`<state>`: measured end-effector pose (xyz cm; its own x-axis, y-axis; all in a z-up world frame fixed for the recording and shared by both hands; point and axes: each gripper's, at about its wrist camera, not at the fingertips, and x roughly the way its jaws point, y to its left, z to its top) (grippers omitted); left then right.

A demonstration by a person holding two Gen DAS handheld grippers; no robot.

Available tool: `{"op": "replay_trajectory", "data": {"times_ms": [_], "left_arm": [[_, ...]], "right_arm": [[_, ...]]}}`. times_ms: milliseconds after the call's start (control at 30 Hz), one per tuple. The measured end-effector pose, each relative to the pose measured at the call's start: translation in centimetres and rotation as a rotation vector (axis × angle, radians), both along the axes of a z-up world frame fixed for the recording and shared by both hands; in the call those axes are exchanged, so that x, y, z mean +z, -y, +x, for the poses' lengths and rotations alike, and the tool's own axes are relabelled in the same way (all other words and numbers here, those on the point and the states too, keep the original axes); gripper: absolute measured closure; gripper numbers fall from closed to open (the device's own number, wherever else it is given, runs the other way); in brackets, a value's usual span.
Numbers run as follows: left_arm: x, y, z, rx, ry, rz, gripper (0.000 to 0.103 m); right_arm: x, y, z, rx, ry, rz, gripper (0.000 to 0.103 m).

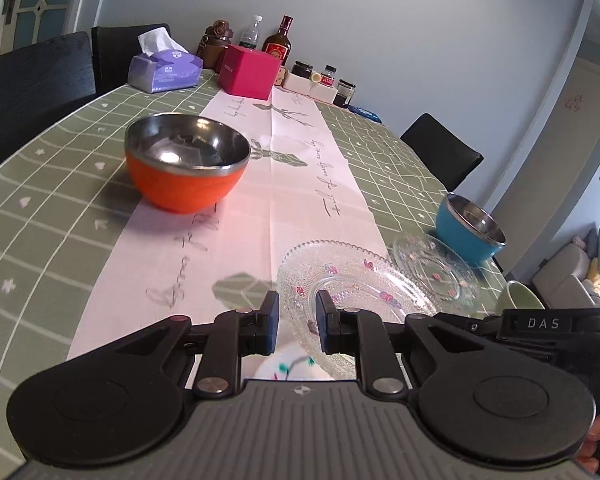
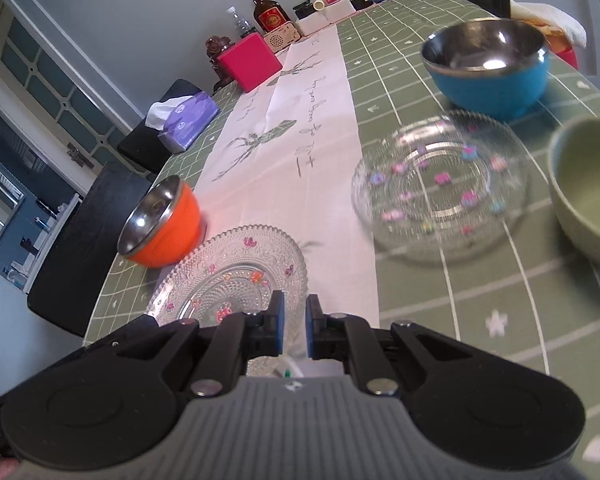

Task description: Organize plates and bowls

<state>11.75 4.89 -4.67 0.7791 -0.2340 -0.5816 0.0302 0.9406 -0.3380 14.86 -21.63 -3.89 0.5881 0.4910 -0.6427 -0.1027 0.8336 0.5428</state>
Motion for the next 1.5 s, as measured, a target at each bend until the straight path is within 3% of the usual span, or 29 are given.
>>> {"op": "replay_trajectory", "data": {"times_ms": [500,933,1500], "left_arm": [[-1.4,-0.9,-6.1,0.023,-0.009,-0.08,0.082],[-2.3,-1.6,-7.1,0.035,-0.016,-0.12,0.082],[-3.5,-1.3,-6.0,0.036,-0.039,-0.106,0.082]], "right_arm": [[-1.2,0.2,-7.9,-0.036,0.06,0.023,0.095],[-2.9,-0.1,-9.3,-0.072,0.059,0.054,0.095],[-2.7,-0.7,-8.5,-0.072,0.094,-0.008,0.095]]}}
